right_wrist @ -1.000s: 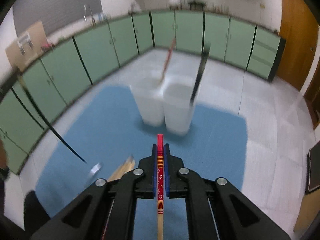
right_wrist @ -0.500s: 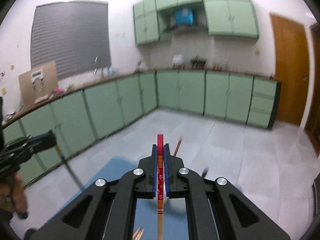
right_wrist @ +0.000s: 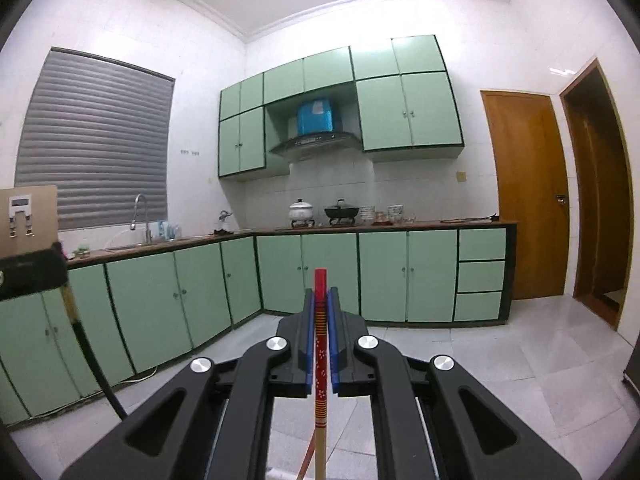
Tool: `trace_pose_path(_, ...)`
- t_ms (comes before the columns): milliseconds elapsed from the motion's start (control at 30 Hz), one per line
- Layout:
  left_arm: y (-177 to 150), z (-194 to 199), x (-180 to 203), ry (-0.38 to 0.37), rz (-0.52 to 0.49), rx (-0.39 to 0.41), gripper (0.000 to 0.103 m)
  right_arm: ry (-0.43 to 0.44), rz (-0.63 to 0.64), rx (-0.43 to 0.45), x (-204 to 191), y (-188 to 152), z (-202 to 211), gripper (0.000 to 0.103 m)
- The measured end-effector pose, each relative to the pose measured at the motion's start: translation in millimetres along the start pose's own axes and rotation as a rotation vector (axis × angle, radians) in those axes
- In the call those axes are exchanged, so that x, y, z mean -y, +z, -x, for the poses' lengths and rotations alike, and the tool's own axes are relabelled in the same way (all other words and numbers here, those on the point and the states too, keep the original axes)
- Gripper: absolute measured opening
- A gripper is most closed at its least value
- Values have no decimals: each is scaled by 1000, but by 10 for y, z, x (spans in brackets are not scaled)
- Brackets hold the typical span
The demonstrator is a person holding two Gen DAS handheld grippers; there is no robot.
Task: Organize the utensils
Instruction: 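Bring the left tool's utensil over the holder while the right tool brings the red-patterned chopstick, then open the left tool over the holder while the right tool releases its chopstick in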
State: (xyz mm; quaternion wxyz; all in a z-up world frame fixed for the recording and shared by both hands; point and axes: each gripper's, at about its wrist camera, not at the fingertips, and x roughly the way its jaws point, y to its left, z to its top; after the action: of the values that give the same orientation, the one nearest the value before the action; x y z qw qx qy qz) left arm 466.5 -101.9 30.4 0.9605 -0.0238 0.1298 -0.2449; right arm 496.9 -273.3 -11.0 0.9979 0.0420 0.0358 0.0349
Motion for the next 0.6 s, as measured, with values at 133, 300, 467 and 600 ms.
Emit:
trace_pose_path(133,-93,-251,-100,-1,-4,-10,6,-34,22,27,33,-184,-129,6)
trace_pose_path(300,-371,-554,-274,-11,40,-36,6,-44,66,32,-64,-444,-279,6)
trace_pose_path(467,-708,-765,-357,-13,58,-78,6,-47,101,13,-164,-759,-315,6)
trace_pose_path(600,-905,-839,-369,-10,64,-97,6,-54,103,-31,-127,-967,-298,6)
